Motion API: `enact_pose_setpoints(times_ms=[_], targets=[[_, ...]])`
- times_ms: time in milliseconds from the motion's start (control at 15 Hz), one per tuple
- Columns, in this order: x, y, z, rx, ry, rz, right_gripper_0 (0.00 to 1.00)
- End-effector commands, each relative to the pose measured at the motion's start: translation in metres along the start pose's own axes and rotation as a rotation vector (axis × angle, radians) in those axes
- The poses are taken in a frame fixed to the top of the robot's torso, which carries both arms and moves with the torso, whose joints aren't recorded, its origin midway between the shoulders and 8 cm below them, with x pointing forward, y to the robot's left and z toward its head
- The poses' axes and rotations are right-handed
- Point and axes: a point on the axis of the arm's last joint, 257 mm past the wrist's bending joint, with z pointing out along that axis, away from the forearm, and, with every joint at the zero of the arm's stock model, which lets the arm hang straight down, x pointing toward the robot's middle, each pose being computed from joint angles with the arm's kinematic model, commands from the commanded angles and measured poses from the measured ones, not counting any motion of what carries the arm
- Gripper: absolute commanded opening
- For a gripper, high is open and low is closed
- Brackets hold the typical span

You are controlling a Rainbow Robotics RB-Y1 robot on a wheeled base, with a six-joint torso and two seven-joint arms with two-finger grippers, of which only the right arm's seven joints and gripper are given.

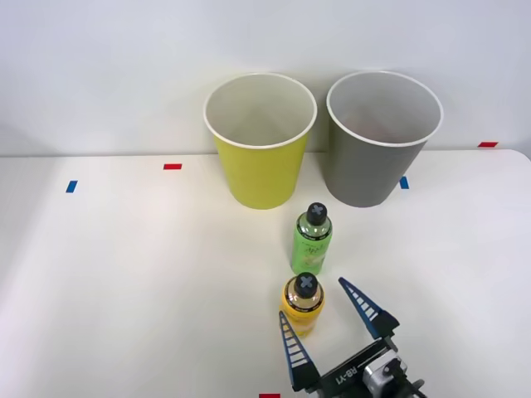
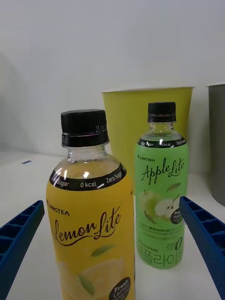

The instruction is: Put cans in the gray bin, plastic bottles in the light green bin

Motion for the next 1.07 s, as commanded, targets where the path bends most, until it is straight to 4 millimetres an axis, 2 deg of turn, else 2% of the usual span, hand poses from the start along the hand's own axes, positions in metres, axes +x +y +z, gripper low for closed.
enact_pose_setpoints(times_ms=[67, 333, 733, 800, 867, 933, 1000, 1067], targets=[[0.003, 0.002, 0.015, -0.011, 0.012, 0.004, 1.00], [0.005, 0.004, 0.033, -0.015, 0.016, 0.008, 1.00], [0.010, 0.004, 0.043, -0.018, 0.011, -0.031, 1.00], [0.010, 0.004, 0.043, -0.018, 0.010, -0.035, 0.88], [0.010, 0.005, 0.043, -0.017, 0.011, -0.040, 0.54], [0.010, 0.004, 0.043, -0.017, 0.009, -0.046, 0.10], [0.010, 0.004, 0.043, -0.016, 0.010, -0.049, 0.02], [0.010, 0.005, 0.043, -0.017, 0.010, -0.048, 0.00]])
